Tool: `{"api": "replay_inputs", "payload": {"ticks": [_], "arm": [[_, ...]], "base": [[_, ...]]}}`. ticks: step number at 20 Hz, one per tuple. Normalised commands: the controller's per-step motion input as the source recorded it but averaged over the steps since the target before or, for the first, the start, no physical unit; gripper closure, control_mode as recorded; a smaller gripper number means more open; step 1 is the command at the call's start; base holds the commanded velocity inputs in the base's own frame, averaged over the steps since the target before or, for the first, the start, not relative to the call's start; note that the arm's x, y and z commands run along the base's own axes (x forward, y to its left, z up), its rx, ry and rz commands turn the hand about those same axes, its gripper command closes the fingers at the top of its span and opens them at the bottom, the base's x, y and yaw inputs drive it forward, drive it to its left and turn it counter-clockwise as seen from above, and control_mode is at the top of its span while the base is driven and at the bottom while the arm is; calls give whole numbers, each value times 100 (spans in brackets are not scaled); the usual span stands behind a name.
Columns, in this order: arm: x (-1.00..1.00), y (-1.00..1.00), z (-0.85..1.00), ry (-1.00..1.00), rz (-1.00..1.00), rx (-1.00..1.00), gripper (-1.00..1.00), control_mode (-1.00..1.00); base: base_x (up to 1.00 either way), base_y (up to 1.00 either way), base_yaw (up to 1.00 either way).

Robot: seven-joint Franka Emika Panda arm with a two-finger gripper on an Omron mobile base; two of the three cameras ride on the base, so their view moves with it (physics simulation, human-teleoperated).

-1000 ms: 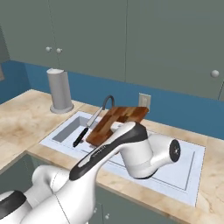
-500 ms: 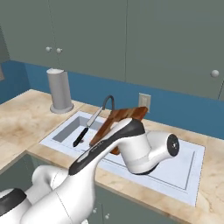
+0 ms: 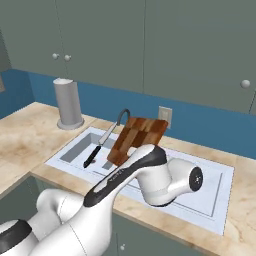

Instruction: Move the cutting board and knife to the sink. Then move spray from the cabinet to the counter.

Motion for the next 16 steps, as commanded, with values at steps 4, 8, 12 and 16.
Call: {"api": "replay_inputs", "payload": {"ticks": [4, 8, 12, 16], "arm": [[1, 0, -5, -21, 5, -4, 100, -100], [0, 0, 0, -3, 1, -3, 100, -100], [0, 0, 0, 6, 0, -6, 100, -100], [0, 0, 0, 19, 0, -10, 100, -100]], "base": [[0, 0, 0], [0, 0, 0], [0, 0, 0], [0, 0, 0]]}}
